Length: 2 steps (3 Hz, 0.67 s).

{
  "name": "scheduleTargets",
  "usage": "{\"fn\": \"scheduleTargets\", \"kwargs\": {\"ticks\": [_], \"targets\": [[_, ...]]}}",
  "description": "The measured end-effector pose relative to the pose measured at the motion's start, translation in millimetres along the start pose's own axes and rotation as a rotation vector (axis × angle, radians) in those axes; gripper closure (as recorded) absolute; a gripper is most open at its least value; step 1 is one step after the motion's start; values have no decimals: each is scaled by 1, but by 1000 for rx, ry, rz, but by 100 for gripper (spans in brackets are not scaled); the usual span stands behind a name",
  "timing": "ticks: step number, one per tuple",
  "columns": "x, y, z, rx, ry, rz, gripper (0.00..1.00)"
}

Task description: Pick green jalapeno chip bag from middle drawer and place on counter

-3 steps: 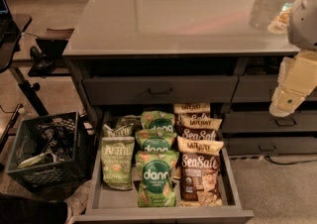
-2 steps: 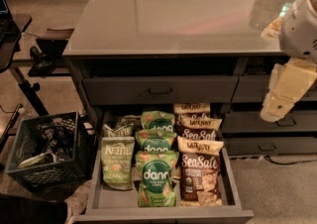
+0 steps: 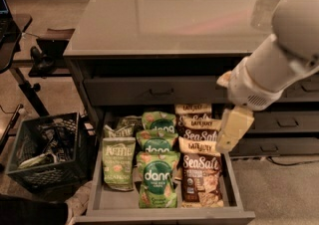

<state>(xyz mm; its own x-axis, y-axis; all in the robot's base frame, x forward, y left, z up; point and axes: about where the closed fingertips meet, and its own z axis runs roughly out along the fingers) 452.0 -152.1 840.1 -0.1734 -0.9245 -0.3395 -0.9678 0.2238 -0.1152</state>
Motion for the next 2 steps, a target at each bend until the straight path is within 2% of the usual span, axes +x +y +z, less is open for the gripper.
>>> {"fn": "scheduleTargets", "kwargs": {"ticks": [1,2], "targets": [[-3,-3,45,-27,-51,-5,0],[-3,-4,47,-23,-54,-5,0]]}}
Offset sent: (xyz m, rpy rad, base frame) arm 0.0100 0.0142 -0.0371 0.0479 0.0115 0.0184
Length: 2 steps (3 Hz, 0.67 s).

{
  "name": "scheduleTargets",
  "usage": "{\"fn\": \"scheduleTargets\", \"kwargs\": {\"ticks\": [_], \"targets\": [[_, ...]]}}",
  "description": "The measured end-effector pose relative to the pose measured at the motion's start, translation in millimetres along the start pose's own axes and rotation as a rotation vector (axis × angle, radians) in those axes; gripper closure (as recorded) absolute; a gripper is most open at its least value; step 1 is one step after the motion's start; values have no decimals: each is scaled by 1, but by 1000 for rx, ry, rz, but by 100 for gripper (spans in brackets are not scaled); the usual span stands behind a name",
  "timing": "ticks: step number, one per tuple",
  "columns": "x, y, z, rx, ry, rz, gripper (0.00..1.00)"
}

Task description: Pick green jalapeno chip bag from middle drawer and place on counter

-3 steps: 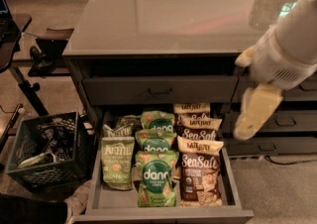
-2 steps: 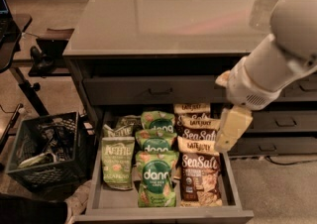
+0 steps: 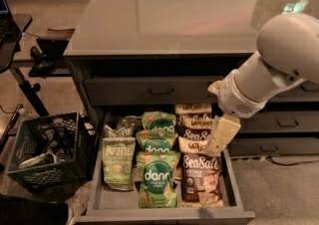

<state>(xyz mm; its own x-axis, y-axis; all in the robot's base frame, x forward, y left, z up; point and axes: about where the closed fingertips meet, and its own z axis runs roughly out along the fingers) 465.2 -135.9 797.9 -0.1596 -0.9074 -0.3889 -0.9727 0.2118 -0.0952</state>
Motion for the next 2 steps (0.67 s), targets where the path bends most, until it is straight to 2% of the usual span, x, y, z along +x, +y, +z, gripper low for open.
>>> {"fn": "scheduleTargets", "kwargs": {"ticks": [1,2], "targets": [[-5,10,22,-16,-52,-4,0],[-28,23,89,-71,-142,-32,0]]}}
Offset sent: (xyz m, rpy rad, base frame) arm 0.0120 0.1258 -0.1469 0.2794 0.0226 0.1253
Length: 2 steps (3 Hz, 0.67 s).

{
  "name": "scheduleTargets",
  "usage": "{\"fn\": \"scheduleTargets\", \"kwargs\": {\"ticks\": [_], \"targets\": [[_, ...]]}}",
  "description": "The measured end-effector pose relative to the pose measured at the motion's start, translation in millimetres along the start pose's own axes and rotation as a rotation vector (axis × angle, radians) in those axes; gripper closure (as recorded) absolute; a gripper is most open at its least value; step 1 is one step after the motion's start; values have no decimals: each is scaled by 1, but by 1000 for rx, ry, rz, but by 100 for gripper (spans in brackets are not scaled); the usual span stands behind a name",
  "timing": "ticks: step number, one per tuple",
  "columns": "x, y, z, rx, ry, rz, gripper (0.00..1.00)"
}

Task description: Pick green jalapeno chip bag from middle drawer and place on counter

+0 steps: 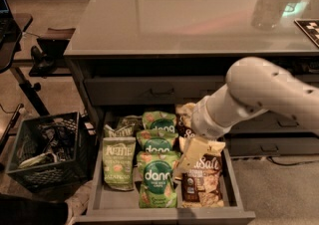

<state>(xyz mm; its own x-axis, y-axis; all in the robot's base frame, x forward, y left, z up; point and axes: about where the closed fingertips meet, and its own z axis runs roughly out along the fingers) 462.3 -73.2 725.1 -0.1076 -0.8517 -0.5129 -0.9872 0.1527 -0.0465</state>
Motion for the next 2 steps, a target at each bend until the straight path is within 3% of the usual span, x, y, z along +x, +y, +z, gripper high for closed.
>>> {"fn": "scheduleTargets", "kwargs": {"ticks": [1,2], "targets": [[-6,-10,71,-14,-48,9,0],[-17,-22,121,-10,-88,7,0]]}}
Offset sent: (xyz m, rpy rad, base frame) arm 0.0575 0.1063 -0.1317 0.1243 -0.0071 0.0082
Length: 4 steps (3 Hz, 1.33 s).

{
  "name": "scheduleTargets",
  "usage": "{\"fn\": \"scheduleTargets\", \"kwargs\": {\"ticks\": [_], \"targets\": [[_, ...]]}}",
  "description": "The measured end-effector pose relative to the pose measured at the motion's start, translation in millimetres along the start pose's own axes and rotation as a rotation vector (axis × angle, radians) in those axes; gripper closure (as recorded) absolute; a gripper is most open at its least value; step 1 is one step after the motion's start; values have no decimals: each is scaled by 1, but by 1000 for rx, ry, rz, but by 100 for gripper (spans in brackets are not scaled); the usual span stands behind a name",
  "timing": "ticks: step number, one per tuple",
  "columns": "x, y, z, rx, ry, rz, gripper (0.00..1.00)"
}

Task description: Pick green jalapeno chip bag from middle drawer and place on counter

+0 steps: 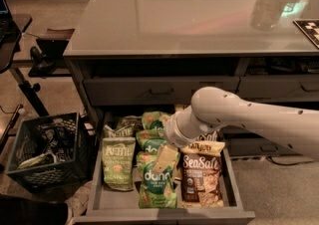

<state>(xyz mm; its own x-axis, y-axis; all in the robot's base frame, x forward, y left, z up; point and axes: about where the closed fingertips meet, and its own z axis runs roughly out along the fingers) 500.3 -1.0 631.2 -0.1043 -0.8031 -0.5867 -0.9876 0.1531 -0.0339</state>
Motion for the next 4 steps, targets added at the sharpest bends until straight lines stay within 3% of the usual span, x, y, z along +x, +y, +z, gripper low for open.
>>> {"fn": "scheduleTargets", "kwargs": {"ticks": [2,4], "targets": [[1,-1,10,-1,-15,8,0],[-10,-31,64,83,-31,-43,0]]}}
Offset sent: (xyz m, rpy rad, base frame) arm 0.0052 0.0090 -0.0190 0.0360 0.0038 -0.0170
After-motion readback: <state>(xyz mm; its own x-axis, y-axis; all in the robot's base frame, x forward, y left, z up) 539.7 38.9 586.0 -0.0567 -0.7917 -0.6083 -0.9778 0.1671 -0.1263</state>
